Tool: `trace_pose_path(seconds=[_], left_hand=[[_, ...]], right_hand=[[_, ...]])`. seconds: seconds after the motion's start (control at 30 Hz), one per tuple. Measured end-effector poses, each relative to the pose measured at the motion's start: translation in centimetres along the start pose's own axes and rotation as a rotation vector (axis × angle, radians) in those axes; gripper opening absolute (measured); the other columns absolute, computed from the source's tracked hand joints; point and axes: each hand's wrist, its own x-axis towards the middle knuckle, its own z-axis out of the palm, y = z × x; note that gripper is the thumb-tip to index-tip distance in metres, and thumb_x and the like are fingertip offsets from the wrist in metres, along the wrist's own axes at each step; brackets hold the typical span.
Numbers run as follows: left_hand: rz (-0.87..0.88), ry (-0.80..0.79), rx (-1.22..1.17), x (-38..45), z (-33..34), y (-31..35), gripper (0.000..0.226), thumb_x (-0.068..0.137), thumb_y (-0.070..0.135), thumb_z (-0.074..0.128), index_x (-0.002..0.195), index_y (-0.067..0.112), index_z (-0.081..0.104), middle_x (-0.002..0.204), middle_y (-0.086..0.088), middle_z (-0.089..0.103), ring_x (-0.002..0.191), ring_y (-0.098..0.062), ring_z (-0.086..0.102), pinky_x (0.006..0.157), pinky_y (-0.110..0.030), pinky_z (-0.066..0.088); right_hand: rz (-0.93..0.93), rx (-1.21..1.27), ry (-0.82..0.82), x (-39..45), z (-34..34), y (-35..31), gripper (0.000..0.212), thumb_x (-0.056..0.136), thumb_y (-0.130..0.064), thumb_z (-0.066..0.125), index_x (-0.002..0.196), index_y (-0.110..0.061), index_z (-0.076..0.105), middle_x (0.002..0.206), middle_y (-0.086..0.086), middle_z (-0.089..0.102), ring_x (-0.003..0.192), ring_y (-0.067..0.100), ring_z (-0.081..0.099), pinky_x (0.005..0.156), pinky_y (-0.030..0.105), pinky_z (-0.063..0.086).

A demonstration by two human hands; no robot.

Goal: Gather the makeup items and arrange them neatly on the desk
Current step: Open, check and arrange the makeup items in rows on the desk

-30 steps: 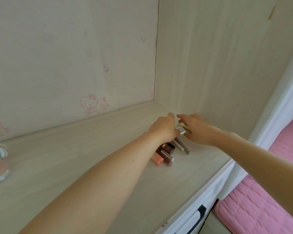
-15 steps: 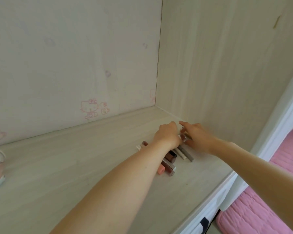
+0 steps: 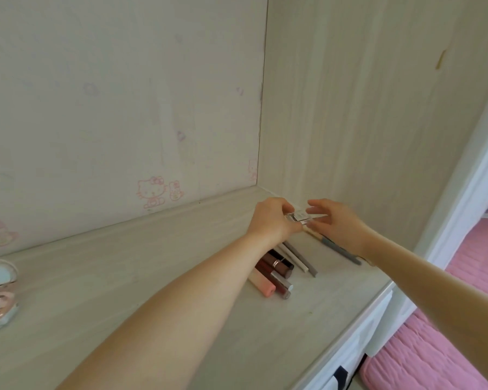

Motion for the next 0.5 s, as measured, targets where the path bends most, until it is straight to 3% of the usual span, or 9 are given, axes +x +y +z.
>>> trace_pose_path(seconds=[0.1, 0.27, 0.5], left_hand=[[0.002, 0.076, -0.105, -1.1, -1.6, 0.3, 0.037, 0.070, 0.022, 0.080, 0.105, 0.016, 0.070, 0.101, -0.001, 0.068, 0.093, -0.011, 0.064, 0.082, -0.021, 0.051], [-0.003, 0.131, -0.218, -3.5, -4.0, 0.6, 0.036, 0.074, 0.018, 0.080, 0.107, 0.017, 0.068, 0.105, 0.006, 0.068, 0.084, -0.004, 0.068, 0.068, -0.011, 0.047], [-0.019, 0.162, -0.306, -8.4, -8.5, 0.1, 0.044, 0.075, 0.015, 0.081, 0.116, 0.017, 0.065, 0.113, 0.008, 0.064, 0.087, -0.001, 0.067, 0.074, -0.015, 0.052]], right_hand=[[0.107, 0.325, -0.009, -1.5, -0.1, -2.3, 0.035, 0.089, -0.005, 0.064, 0.123, -0.005, 0.056, 0.108, 0.007, 0.068, 0.086, 0.012, 0.068, 0.065, 0.011, 0.053], [0.102, 0.525, 0.021, -3.6, 1.0, -5.6, 0.027, 0.091, -0.009, 0.061, 0.118, -0.005, 0.061, 0.095, 0.009, 0.074, 0.089, 0.016, 0.072, 0.078, 0.028, 0.059], [0.071, 0.604, 0.004, -6.2, 3.5, -10.5, 0.035, 0.086, -0.010, 0.069, 0.119, -0.003, 0.060, 0.096, 0.013, 0.074, 0.087, 0.017, 0.072, 0.077, 0.027, 0.059]])
